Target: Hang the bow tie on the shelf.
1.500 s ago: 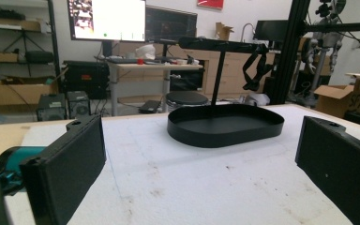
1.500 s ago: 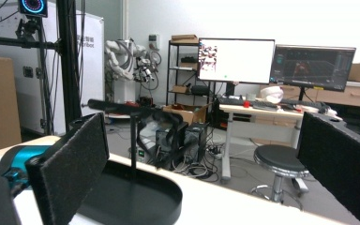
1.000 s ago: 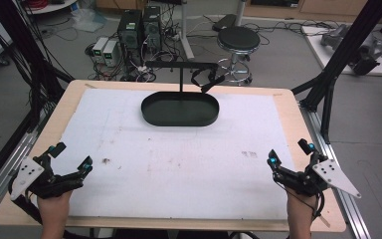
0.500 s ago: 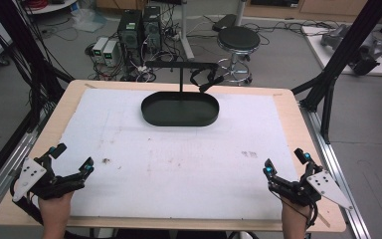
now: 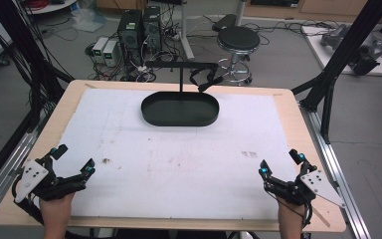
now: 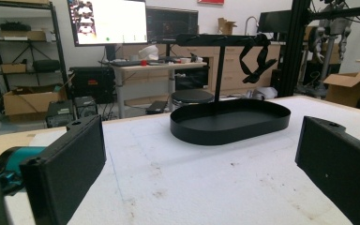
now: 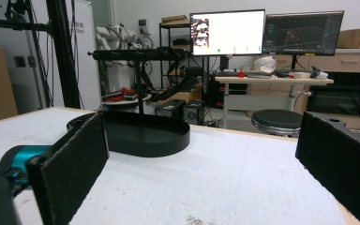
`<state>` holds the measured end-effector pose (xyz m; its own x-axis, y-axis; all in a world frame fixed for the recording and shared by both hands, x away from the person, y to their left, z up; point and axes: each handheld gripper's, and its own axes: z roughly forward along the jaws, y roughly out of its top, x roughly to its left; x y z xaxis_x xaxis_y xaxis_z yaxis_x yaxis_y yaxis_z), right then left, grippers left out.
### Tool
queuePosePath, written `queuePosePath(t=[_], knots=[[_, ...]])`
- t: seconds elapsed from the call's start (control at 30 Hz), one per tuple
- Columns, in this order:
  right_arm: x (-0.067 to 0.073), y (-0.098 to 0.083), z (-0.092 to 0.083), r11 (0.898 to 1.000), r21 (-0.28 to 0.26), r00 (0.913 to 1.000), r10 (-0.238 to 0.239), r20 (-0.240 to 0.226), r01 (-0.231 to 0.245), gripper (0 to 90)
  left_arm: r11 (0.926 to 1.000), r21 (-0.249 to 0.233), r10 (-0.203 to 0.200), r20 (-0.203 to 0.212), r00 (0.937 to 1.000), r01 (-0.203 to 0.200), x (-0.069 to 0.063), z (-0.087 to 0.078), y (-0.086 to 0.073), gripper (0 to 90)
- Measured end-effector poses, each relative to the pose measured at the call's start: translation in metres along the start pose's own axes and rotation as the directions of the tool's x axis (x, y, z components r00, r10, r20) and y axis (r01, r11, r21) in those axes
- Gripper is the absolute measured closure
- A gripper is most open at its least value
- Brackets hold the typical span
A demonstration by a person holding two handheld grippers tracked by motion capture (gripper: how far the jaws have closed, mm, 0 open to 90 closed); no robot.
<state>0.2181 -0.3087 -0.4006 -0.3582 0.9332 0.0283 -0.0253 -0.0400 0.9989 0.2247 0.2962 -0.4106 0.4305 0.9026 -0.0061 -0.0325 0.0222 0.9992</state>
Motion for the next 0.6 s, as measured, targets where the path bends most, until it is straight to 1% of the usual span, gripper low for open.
queuePosePath(t=[0.23,0.37,0.4,0.47,0.6], knots=[[-0.0017,-0.0021,-0.0010,1.000,-0.006,1.0000,0.001,0.004,-0.001,2.0,1.0000,0.002,0.001,0.005,1.0000,-0.001,-0.0006,0.0004,-0.0011,2.4],[-0.0007,-0.0023,-0.0009,1.000,-0.004,1.0000,-0.003,-0.001,0.003,2.0,1.0000,0.003,0.004,0.011,0.9999,-0.004,-0.0008,0.0006,-0.0013,2.4],[-0.0011,-0.0024,-0.0003,1.000,-0.005,0.9999,-0.013,-0.002,0.013,2.0,1.0000,0.003,0.005,0.012,0.9999,-0.005,-0.0007,0.0005,-0.0013,2.4],[-0.0003,-0.0025,-0.0003,1.000,0.002,0.9999,-0.012,0.000,0.012,2.0,1.0000,0.001,0.004,0.013,0.9999,-0.004,-0.0006,0.0004,-0.0014,2.4],[0.0001,-0.0014,-0.0005,1.000,-0.002,0.9999,-0.014,-0.002,0.014,2.0,1.0000,0.002,0.004,0.015,0.9999,-0.004,-0.0006,0.0003,-0.0017,2.4]])
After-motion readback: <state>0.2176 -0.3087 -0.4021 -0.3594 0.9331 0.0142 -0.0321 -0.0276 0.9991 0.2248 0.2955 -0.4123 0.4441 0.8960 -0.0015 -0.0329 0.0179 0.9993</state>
